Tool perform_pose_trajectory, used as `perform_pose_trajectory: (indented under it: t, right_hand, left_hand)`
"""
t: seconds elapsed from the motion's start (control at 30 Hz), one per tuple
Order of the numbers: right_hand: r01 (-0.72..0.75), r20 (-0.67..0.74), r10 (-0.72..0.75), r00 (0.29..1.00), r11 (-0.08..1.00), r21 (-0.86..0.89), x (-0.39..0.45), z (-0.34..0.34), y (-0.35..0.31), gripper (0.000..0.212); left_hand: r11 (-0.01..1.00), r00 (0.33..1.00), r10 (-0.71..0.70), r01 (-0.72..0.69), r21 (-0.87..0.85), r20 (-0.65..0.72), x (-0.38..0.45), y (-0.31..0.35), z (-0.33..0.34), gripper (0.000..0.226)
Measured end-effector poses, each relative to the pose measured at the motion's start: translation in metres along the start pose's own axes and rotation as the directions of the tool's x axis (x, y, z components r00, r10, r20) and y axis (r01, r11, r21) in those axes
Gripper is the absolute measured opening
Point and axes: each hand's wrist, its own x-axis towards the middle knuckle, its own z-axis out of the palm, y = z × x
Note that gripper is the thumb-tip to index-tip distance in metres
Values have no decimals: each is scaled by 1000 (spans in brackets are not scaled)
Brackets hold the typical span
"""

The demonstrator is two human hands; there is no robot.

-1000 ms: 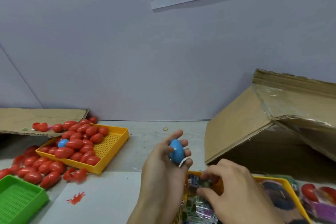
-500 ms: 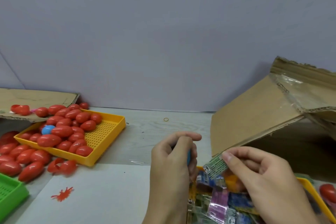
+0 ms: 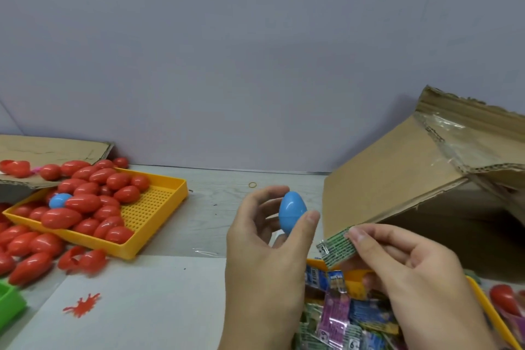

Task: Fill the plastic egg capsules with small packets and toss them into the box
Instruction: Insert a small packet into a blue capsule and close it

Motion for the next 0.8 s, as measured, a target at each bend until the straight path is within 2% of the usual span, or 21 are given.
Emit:
perform_pose_trajectory:
  t: [0.1, 0.37, 0.53, 0.67, 0.8]
  right_hand:
    - [11, -3, -11, 1000, 1000, 16, 0, 1, 1, 17]
    - [26, -33, -24, 999, 999, 43, 1, 0, 3, 12]
    - [13, -33, -12, 999, 1000, 26, 2, -1, 4, 7]
    - [0, -40, 1, 999, 1000, 16, 2, -1, 3, 4]
    - [-3, -55, 4, 998, 1000, 17, 2, -1, 1, 5]
  left_hand:
    - [994, 997, 78, -78, 75, 4, 1, 0, -1, 35]
    - [965, 982, 186, -176, 194, -34, 0, -1, -1, 44]
    - [956, 977, 209, -195, 220, -41, 0, -1, 0, 43]
    - [988, 989, 135, -130, 82, -57, 0, 3, 1, 24]
    - [988, 999, -22, 14, -157, -44, 1, 6, 4, 36]
